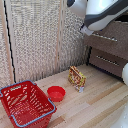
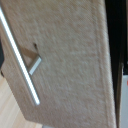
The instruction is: Compassionately, move the pinch receptors towards pink recepticle. Embrace the recepticle delicately and rise accordingly. Progress forward guided by applied tension and move towards the highest section of the storage unit. Place the recepticle delicately and shut the storage unit.
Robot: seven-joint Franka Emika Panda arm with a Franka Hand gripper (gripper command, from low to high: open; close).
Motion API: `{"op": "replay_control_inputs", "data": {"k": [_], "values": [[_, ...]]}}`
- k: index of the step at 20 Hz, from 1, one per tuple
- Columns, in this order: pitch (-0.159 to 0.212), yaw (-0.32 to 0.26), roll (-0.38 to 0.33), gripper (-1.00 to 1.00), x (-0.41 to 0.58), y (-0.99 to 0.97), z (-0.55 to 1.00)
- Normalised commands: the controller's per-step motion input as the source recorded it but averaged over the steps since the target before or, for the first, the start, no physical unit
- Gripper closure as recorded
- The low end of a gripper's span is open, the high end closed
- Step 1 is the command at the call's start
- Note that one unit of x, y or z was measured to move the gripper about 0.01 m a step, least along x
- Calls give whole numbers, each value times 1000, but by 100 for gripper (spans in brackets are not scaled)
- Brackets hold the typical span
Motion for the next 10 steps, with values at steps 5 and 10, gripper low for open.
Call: {"op": "replay_control_inputs", "data": {"k": [5,10], "values": [[96,171,-344,-100,119,77,-371],[136,227,-240,-100,18,-76,-234]]}}
